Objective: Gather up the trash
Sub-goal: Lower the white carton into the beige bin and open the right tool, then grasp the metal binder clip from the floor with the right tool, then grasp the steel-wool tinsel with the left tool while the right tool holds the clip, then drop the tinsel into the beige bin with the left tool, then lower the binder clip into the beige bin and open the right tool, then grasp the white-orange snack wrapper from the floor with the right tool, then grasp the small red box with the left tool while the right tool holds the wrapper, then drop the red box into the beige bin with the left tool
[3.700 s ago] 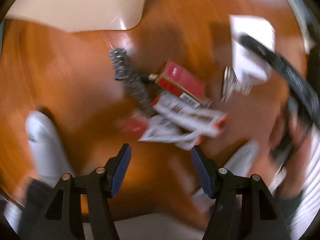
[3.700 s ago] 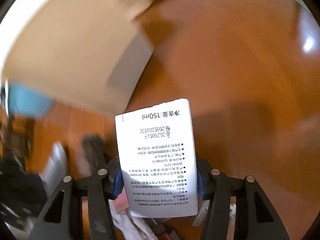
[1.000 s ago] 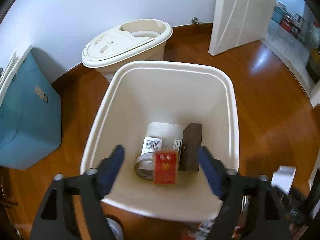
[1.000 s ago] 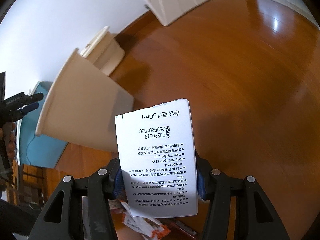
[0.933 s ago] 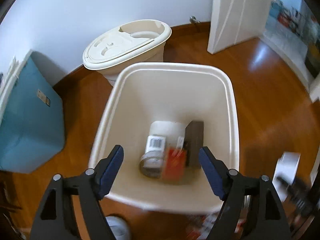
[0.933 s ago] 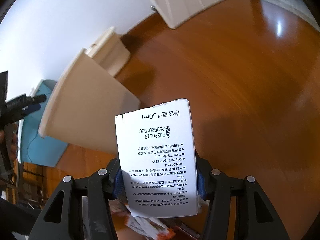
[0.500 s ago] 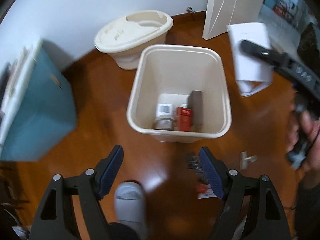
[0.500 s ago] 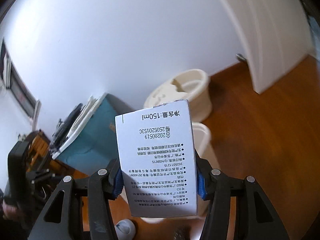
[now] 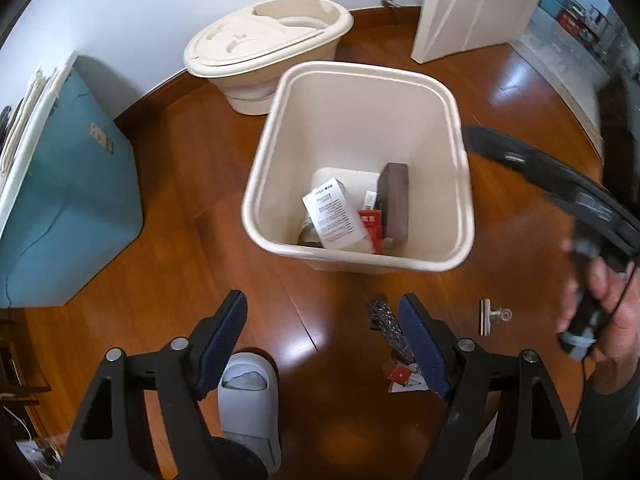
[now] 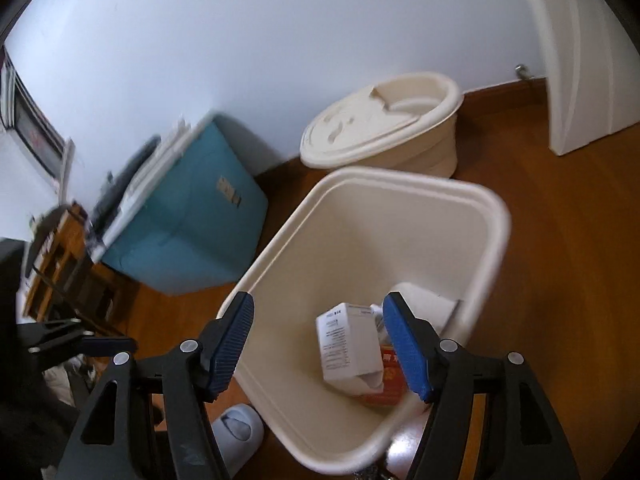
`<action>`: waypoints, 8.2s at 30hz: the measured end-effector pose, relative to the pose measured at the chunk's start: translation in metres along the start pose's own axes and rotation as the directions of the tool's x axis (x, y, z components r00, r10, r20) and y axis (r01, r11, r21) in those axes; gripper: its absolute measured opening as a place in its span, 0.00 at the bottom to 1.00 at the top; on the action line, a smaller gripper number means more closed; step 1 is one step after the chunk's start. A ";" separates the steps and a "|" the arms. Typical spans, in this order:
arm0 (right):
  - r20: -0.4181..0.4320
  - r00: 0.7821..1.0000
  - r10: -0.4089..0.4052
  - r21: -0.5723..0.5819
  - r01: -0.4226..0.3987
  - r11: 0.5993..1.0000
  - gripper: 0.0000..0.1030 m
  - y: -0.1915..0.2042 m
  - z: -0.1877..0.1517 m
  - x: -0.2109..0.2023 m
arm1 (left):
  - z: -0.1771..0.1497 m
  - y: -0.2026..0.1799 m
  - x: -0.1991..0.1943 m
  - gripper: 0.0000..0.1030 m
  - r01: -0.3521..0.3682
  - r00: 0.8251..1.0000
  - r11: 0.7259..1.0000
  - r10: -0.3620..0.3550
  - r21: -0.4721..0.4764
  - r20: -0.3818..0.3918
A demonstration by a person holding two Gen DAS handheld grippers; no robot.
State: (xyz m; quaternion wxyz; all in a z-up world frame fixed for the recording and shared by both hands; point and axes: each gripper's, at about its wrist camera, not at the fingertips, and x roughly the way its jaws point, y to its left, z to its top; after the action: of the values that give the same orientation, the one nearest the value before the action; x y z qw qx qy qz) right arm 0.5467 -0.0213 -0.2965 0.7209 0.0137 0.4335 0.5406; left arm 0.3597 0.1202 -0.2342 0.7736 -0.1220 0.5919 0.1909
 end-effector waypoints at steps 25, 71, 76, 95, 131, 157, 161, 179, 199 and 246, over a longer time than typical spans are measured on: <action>-0.347 0.935 -0.069 0.803 0.334 0.493 0.83 -0.230 -0.333 -0.071 | -0.061 -0.101 0.088 0.75 0.028 0.965 0.947 0.058 0.321 -0.255; -0.080 0.944 -0.321 0.881 0.218 0.419 0.29 -0.243 -0.301 -0.082 | -0.088 -0.072 0.249 0.75 -0.068 0.935 0.910 -0.086 -0.410 -0.345; -0.058 0.941 -0.333 0.895 0.197 0.399 0.29 -0.248 -0.306 -0.096 | -0.090 -0.068 0.271 0.74 -0.114 0.938 0.898 -0.043 -0.424 -0.343; -0.028 0.943 -0.331 0.881 0.180 0.439 0.29 -0.247 -0.303 -0.102 | -0.039 -0.162 0.057 0.08 0.208 0.970 0.972 -0.220 0.112 0.101; 0.246 0.921 -0.303 0.696 0.049 0.716 0.29 -0.177 -0.167 -0.152 | 0.017 -0.022 -0.042 0.55 0.064 0.996 0.998 -0.064 0.002 0.061; -0.075 0.989 0.127 0.283 -0.101 0.954 0.50 -0.045 -0.008 0.020 | -0.020 -0.025 0.025 0.56 0.054 0.972 0.996 -0.036 0.073 -0.232; 0.041 0.993 0.107 0.229 -0.113 0.967 0.65 -0.072 -0.040 -0.055 | -0.032 -0.041 0.034 0.56 0.051 0.966 0.990 -0.016 0.132 -0.256; -0.510 0.717 -0.475 -0.541 0.162 0.825 0.78 -0.121 -0.279 0.040 | -0.103 -0.122 0.120 0.56 0.073 0.900 0.933 0.091 0.354 -0.426; -0.428 0.827 -0.365 -0.160 0.328 0.931 0.19 -0.164 -0.263 -0.037 | -0.156 -0.158 0.259 0.50 0.133 0.898 0.899 0.068 0.418 -0.434; -0.217 0.930 -0.296 0.092 0.322 0.942 0.19 -0.135 -0.230 -0.073 | 0.029 -0.082 0.101 0.85 -0.273 0.962 0.899 0.253 0.343 0.103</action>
State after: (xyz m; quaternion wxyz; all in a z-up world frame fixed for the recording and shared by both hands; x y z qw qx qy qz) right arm 0.5001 -0.2382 -0.4618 0.7475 -0.0636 0.5338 0.3902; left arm 0.4434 0.0741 -0.3263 0.7662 0.1055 0.6056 0.1873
